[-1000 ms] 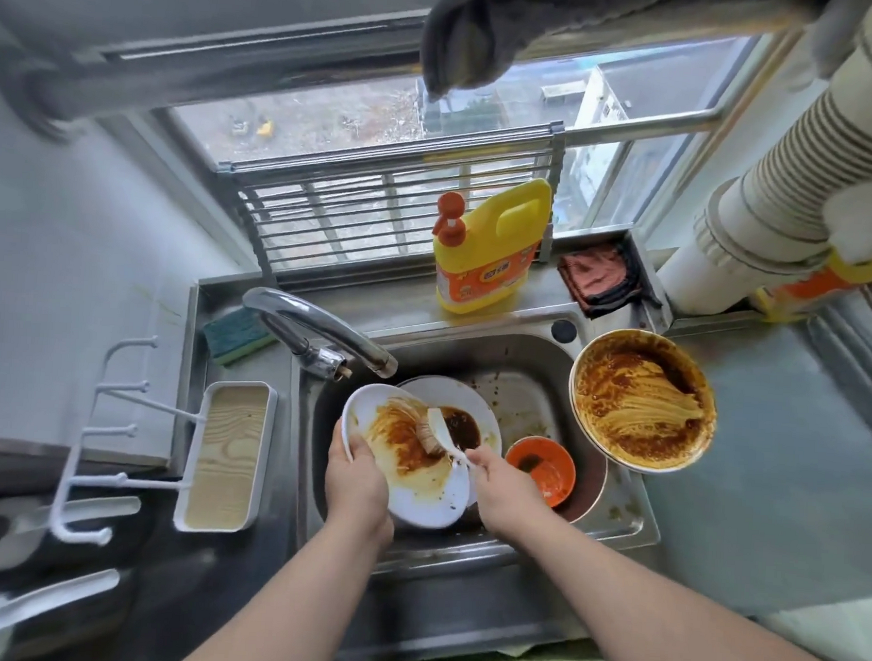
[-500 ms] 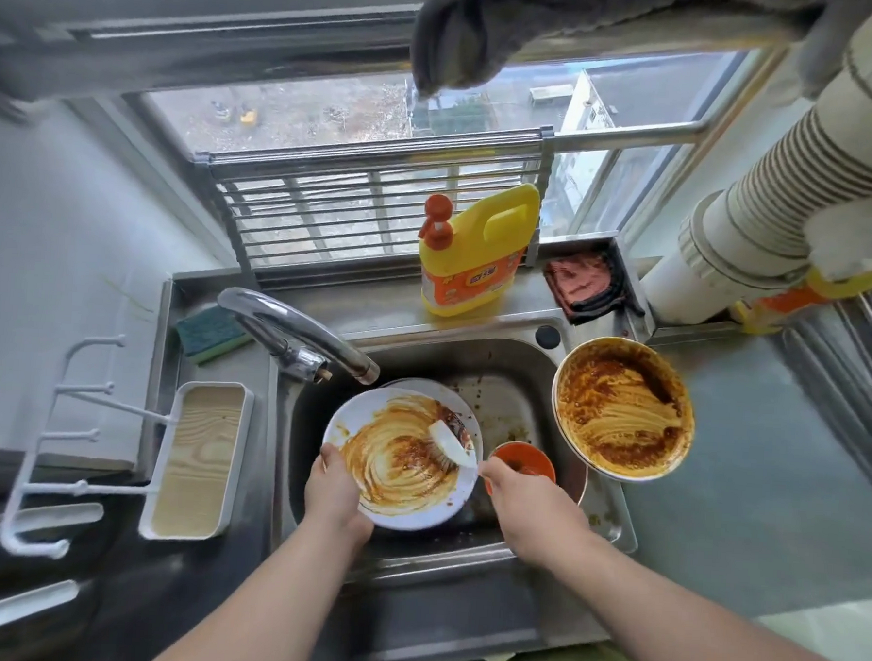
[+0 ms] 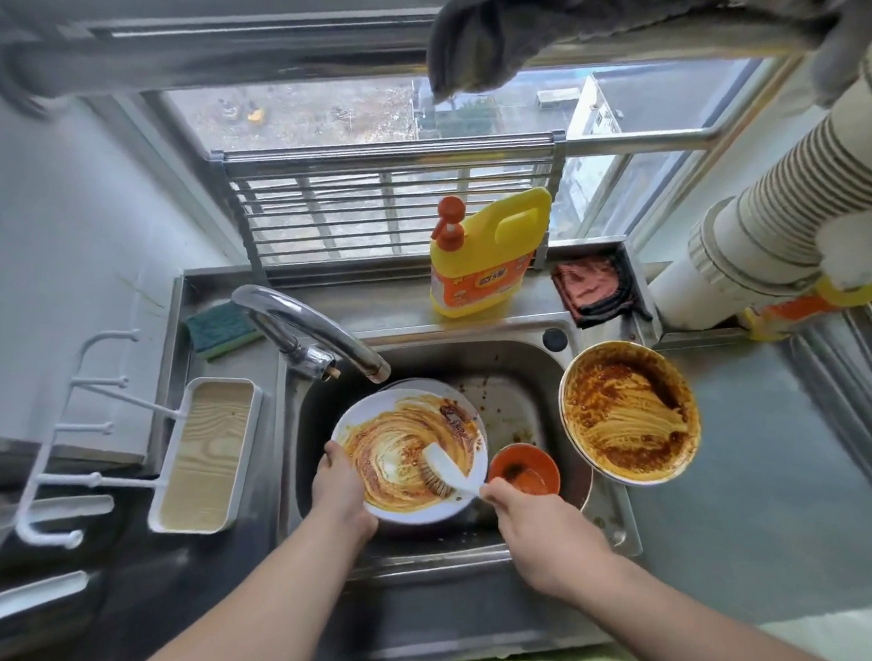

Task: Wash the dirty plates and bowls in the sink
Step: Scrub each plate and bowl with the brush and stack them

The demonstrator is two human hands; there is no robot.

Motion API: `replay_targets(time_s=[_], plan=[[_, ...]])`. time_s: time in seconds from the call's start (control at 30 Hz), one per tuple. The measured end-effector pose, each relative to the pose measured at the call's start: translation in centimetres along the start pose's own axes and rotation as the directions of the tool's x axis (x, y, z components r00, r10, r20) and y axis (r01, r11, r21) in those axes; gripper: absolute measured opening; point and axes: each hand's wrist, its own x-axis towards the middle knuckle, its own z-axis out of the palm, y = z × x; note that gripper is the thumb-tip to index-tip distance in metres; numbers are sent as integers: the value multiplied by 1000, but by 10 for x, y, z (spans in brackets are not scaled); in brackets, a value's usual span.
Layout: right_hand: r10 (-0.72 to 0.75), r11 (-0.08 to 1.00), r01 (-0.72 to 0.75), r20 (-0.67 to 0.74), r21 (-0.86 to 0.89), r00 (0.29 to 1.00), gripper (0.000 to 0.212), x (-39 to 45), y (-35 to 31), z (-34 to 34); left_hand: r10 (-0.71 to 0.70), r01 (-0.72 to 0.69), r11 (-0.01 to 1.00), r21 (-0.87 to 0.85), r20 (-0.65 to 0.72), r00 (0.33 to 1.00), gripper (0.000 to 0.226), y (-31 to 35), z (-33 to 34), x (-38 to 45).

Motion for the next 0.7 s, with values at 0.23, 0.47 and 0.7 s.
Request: replay_targets(time_s=[0.23, 0.47, 0.7], plan=[[-70, 986, 76, -41, 149, 997, 36, 47, -70, -2, 33, -33, 999, -14, 35, 999, 39, -20, 14, -30], [117, 992, -118, -19, -53, 993, 53, 56, -14, -18, 140, -138, 988, 66, -34, 990, 32, -13, 2, -15], [-43, 979, 46, -20, 197, 999, 28, 52, -58, 9, 51, -55, 994, 92, 44, 998, 33, -22, 9, -30]])
